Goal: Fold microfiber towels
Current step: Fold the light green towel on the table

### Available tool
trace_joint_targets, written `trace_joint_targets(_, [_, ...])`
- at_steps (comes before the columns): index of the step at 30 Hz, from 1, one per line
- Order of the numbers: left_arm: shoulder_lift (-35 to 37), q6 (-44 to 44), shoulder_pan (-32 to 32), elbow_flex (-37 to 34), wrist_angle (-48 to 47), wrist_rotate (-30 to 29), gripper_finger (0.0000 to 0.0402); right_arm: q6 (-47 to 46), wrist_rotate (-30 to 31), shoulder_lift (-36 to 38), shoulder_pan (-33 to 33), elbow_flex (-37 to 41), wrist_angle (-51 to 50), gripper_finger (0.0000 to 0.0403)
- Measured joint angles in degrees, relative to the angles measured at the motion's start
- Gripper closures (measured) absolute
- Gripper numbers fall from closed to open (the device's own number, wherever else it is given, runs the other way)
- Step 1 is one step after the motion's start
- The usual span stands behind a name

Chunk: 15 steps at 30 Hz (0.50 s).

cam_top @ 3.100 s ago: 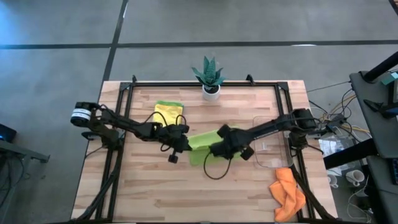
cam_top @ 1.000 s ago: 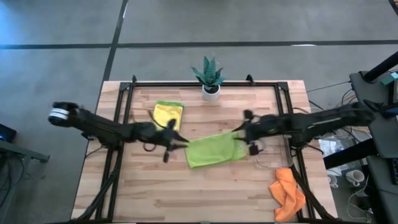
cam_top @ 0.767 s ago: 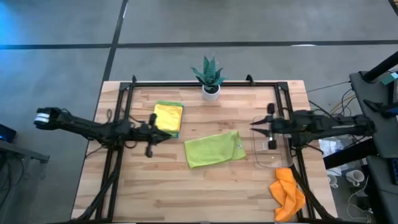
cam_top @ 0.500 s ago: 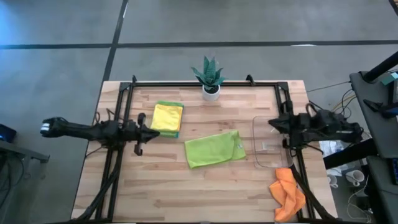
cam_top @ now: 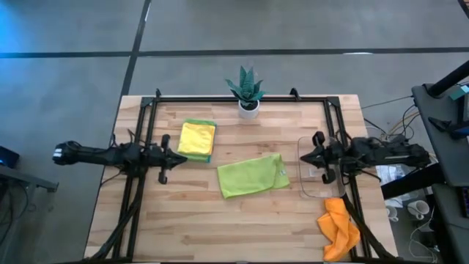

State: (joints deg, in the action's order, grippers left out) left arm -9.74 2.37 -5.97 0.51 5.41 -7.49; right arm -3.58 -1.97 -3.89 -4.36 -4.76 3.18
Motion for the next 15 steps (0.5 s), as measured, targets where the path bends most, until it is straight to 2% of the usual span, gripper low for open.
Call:
trace_joint_targets(5, [-4.54,0.00,0.01,-0.02,0.04,0.01,0.0401,4.26,1.55,-0.47,0.00,4.36,-1.15,0.0394])
trace_joint_targets(15, [-10.81,0.00,0.01,-0.04,0.07,0.05,0.0402,6.99,2.07,-4.11,0.02,1.90,-8.58,0.0394])
